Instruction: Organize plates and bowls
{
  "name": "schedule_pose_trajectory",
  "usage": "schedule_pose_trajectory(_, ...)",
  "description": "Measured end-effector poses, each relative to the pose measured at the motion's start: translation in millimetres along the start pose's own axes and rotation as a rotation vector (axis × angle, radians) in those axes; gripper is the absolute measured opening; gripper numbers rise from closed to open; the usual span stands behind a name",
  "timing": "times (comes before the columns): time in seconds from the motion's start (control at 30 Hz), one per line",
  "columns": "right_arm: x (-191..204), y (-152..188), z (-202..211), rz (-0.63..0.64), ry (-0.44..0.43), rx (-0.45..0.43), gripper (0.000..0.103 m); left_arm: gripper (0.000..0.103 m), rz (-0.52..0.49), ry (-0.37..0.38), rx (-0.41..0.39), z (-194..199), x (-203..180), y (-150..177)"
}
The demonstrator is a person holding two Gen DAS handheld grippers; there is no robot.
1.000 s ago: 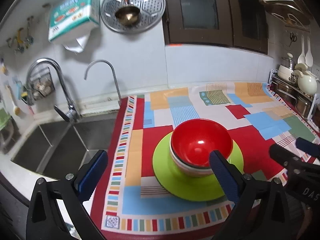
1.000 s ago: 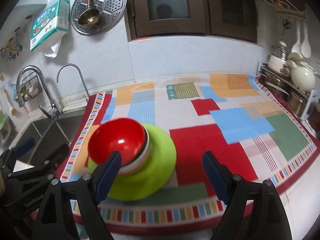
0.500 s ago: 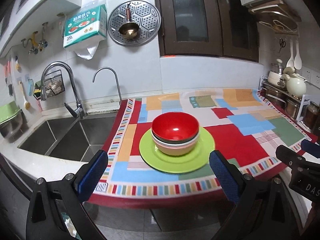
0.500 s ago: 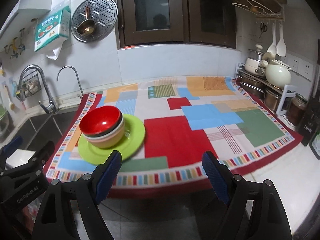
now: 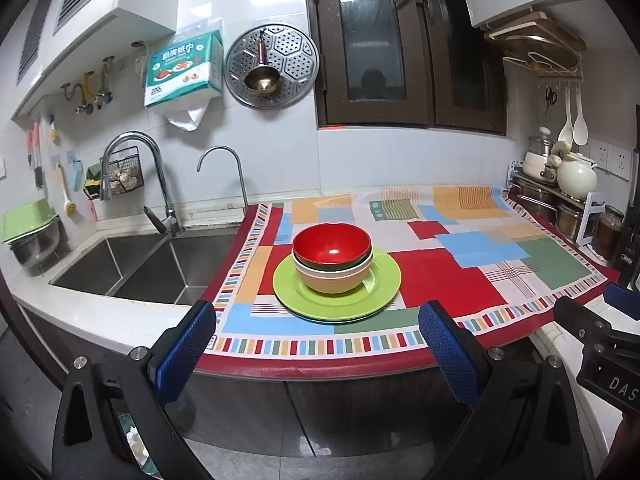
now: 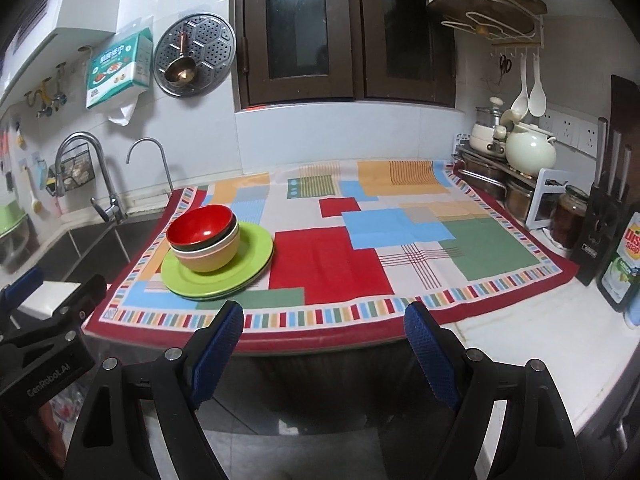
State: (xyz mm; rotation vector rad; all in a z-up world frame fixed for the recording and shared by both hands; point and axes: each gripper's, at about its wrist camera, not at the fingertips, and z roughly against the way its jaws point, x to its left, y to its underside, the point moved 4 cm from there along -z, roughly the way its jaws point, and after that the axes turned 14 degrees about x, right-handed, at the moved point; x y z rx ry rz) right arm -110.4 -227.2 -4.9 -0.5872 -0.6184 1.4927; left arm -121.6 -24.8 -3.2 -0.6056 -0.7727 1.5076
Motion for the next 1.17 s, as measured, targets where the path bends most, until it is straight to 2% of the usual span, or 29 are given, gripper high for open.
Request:
schedule_pose_trajectory(0.27,-2.9,10.4,13.7,0.016,-0.017,-0.008,0.083,0.103,-0.003,-0.005,0.009,11.8,-2.6,9.7)
schedule_pose_trajectory(0.57,-1.0,17.3,21.3,0.027,-0.032,-0.012,0.083,0.103,0.004,-0.017,-0.017,24.7,0.0,16.0)
schedule_pose_trajectory(1.17,-1.8,22.6,23.8,0.03,-0.036,-0.003,0.083,0.103,0.009,-0.028,-0.01,27.0,1.5,23.3)
